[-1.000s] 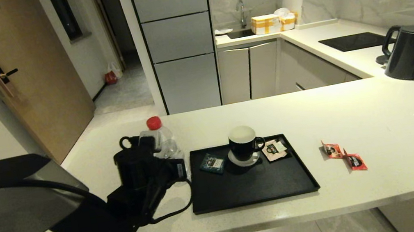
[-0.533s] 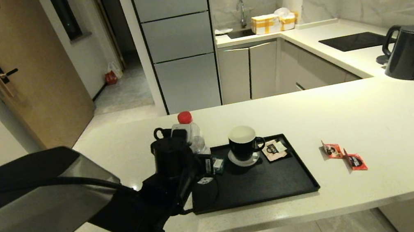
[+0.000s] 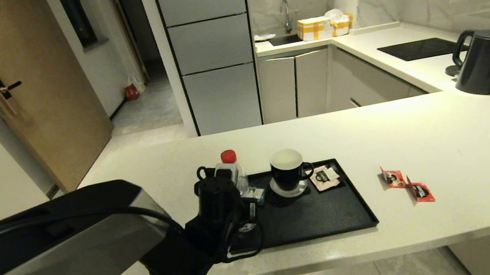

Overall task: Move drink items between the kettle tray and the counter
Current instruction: Return the bottled water to its original position

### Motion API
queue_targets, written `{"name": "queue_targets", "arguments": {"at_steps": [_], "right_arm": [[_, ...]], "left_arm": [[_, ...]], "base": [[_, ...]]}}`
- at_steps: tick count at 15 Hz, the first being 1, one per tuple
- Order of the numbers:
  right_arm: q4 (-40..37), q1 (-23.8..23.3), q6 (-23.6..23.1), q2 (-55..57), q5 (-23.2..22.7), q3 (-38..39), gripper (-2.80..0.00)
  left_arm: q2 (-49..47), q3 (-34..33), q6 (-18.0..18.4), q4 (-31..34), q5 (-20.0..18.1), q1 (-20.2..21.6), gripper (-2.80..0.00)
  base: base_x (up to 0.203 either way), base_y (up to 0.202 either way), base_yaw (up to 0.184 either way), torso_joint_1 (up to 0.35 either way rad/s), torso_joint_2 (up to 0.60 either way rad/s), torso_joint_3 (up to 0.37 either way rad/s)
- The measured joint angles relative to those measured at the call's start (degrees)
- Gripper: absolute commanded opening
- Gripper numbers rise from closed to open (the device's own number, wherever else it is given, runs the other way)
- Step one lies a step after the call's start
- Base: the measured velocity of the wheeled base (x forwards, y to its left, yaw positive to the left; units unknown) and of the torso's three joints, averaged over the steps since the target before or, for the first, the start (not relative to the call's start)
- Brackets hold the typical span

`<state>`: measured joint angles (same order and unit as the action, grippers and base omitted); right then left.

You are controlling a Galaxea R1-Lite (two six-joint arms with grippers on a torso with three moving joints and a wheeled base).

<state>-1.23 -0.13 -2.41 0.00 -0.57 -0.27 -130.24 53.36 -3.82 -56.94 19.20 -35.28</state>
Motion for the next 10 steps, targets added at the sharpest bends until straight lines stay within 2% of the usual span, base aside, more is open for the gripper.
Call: {"name": "queue_targets", "arguments": {"at_steps": [3,4,10], "right_arm": [[0.00,0.00,-0.01,0.00,0.06,-0.02,-2.80],[0.07,0.00,-0.01,0.00,0.07,-0.02,-2.80],[0.02,0.08,0.00,0.00,0.08,-0.02,-2.80]], "left_arm": [[-0.66,-0.28,-0.10,-0.06,0.04,0.04,-2.80],[-0.77,-0.46,-0.09,-0.13,0.06,0.02,0.00],[-0.58,-1.34,-0.21,-0.17,0.17,-0.11,0.00]], "base": [[0.000,0.000,0.000,0.000,0.00,0.000],[0.000,0.000,0.000,0.000,0.00,0.000],[0.000,0.000,0.000,0.000,0.00,0.000]]}}
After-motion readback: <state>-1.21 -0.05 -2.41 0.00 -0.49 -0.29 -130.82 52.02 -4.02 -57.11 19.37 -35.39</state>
